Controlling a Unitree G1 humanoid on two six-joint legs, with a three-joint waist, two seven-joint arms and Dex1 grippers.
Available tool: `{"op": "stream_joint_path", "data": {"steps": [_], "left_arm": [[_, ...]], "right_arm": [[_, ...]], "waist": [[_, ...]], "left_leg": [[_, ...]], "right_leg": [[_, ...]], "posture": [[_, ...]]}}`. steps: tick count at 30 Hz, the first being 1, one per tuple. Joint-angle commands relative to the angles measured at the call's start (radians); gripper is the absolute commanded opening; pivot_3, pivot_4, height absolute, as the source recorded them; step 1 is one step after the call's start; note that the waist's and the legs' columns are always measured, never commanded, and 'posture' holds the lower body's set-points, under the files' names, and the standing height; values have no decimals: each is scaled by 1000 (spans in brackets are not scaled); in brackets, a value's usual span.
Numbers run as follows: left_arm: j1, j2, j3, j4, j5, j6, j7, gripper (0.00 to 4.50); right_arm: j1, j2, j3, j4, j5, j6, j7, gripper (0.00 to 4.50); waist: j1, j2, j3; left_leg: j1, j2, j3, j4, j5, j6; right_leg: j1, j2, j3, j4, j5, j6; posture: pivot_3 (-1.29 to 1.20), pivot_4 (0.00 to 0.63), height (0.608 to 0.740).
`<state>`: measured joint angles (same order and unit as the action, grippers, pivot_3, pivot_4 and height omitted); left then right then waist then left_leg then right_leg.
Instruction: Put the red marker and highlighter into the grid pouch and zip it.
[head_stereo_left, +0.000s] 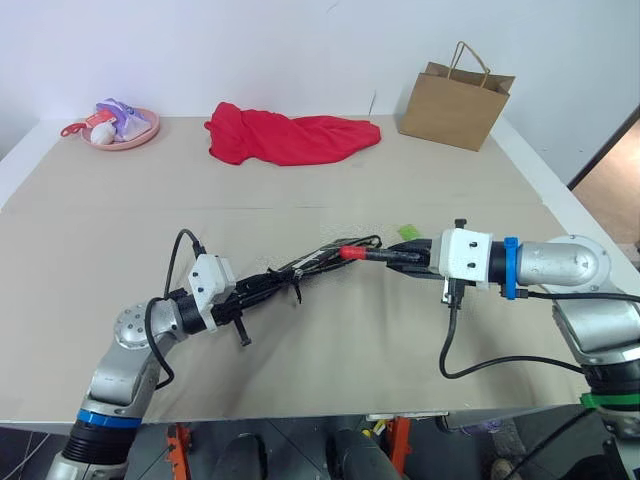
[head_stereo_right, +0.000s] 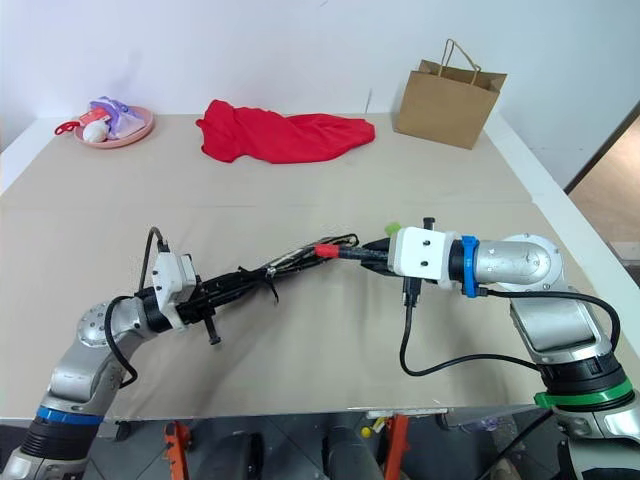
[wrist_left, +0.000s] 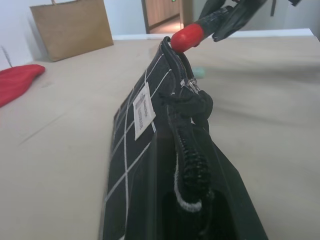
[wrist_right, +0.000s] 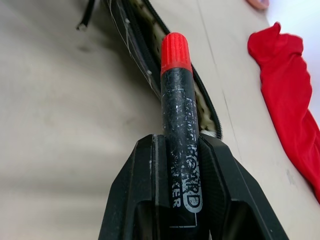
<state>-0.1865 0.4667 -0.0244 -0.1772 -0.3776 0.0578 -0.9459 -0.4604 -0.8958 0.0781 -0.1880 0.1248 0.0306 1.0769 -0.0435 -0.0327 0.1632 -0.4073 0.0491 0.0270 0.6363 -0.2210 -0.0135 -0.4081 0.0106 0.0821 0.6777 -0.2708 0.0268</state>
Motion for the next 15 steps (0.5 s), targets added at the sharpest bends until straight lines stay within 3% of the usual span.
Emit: {"op": "stream_joint_path", "data": {"steps": [1, 15], "left_arm": [[0, 3, 10, -14, -3, -22, 5, 0], [-17, -2, -2, -5, -2, -24, -4, 0]], "right_arm": [[-12, -31, -31, 1, -11, -44, 14, 591], [-107, 21, 72, 135, -113, -134, 29, 591]], "waist": [[0, 0, 0], [-1, 0, 0]], "left_leg": [[0, 0, 0, 0, 0, 0], [1, 0, 0, 1, 0, 0]], "right_leg": [[0, 0, 0, 0, 0, 0], [0, 0, 0, 2, 1, -1]], "posture": [[0, 150, 740], [0, 150, 740]]}}
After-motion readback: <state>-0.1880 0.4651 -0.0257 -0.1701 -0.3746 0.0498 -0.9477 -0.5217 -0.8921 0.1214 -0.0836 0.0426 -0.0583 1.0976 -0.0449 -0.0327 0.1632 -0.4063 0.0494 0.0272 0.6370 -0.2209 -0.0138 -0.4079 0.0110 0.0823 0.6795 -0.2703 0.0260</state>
